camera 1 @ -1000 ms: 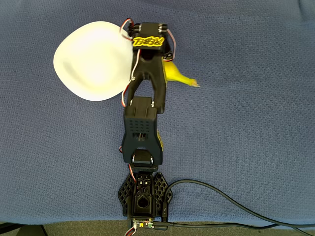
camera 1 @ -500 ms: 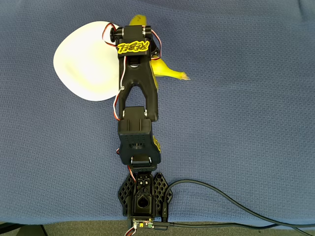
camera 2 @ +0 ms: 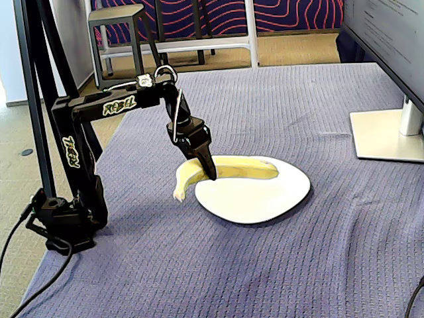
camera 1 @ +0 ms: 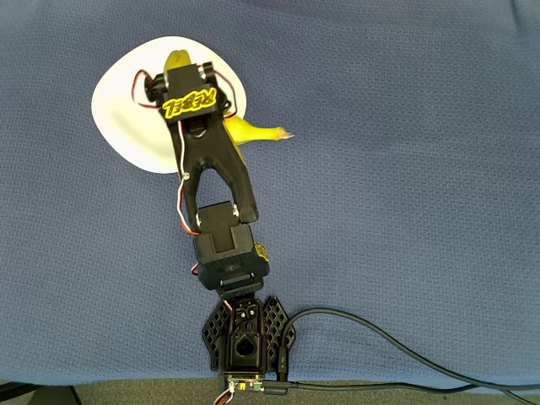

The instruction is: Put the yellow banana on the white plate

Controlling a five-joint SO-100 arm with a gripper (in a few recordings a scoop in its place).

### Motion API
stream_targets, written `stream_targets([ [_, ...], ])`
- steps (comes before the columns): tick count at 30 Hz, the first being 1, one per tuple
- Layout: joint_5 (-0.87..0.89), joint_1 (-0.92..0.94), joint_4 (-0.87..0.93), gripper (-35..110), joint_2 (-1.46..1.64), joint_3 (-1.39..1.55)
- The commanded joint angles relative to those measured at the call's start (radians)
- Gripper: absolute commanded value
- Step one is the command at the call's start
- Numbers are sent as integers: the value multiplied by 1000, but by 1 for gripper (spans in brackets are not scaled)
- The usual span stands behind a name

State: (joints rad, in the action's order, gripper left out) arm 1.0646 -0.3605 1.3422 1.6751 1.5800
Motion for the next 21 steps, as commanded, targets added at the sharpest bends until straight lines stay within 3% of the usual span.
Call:
stream_targets([
  [1, -29, -38, -63, 0, 132, 25],
  [21, -196, -95, -344, 0, 164, 192],
])
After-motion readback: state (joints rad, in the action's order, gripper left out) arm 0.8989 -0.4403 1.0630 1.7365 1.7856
